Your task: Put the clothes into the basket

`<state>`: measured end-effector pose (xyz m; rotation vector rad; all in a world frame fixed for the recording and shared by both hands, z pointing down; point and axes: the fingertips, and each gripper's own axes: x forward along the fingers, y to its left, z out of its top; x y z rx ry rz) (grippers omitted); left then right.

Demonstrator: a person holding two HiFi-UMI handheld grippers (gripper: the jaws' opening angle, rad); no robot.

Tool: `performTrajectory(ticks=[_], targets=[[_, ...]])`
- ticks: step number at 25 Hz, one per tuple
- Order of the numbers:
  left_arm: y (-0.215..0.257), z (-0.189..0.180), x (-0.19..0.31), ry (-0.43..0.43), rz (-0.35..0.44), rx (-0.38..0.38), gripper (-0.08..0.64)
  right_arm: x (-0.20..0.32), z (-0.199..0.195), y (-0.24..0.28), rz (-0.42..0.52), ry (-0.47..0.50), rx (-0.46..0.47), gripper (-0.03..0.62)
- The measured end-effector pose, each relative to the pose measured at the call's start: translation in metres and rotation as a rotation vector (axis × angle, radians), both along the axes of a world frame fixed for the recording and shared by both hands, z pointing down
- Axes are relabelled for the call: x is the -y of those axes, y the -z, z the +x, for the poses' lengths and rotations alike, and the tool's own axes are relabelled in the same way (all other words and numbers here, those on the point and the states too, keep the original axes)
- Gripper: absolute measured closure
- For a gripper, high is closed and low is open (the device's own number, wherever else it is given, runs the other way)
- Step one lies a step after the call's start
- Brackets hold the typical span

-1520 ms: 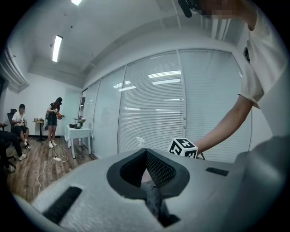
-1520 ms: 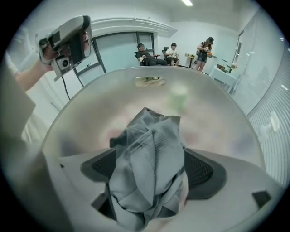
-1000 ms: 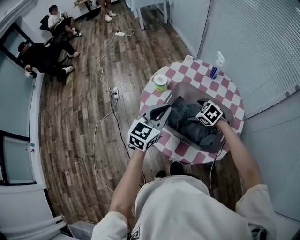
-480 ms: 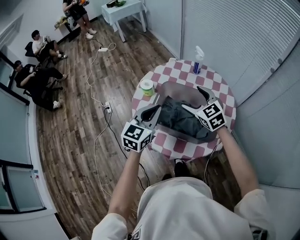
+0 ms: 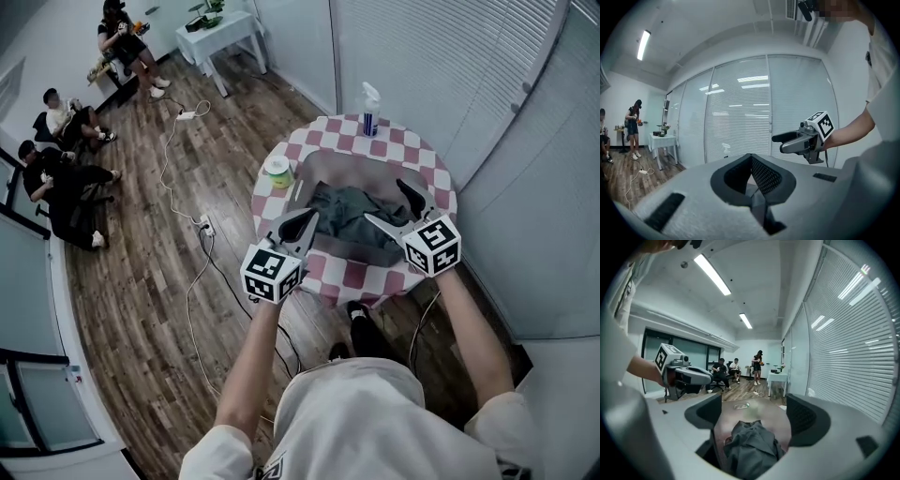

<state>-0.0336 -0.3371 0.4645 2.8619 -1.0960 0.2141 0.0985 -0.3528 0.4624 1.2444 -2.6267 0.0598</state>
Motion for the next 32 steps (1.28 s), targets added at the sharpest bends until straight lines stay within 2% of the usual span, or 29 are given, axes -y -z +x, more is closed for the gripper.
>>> performTrajectory(ticks=[5, 10, 15, 22, 25, 28, 32], targets=[[-0.005, 0.005, -0.030, -0.030, 0.004, 0.001, 0.546, -0.041, 0.007, -0.007, 0.002, -0.073, 0.021, 0.153], [-0.009, 0.006, -0.054, -0.053, 0.005, 0.009, 0.546, -0.075, 0.007, -0.014, 0.004, -0.108, 0.021, 0.167], [-0.012, 0.005, -0.071, -0.061, 0.005, 0.001, 0.546, -0.096, 0.015, -0.011, 0.032, -0.165, 0.040, 0.286], [-0.002, 0.006, -0.085, -0.070, 0.034, -0.005, 0.546, -0.108, 0.017, -0.007, 0.051, -0.199, 0.055, 0.431], [-0.001, 0.005, -0.089, -0.072, 0.043, 0.000, 0.546, -0.110, 0.019, -0.007, 0.054, -0.214, 0.076, 0.513], [0.002, 0.004, -0.092, -0.071, 0.049, -0.007, 0.546, -0.114, 0.019, -0.005, 0.057, -0.232, 0.104, 0.541], [0.003, 0.003, -0.095, -0.069, 0.049, -0.010, 0.546, -0.117, 0.016, -0.006, 0.064, -0.231, 0.080, 0.554]])
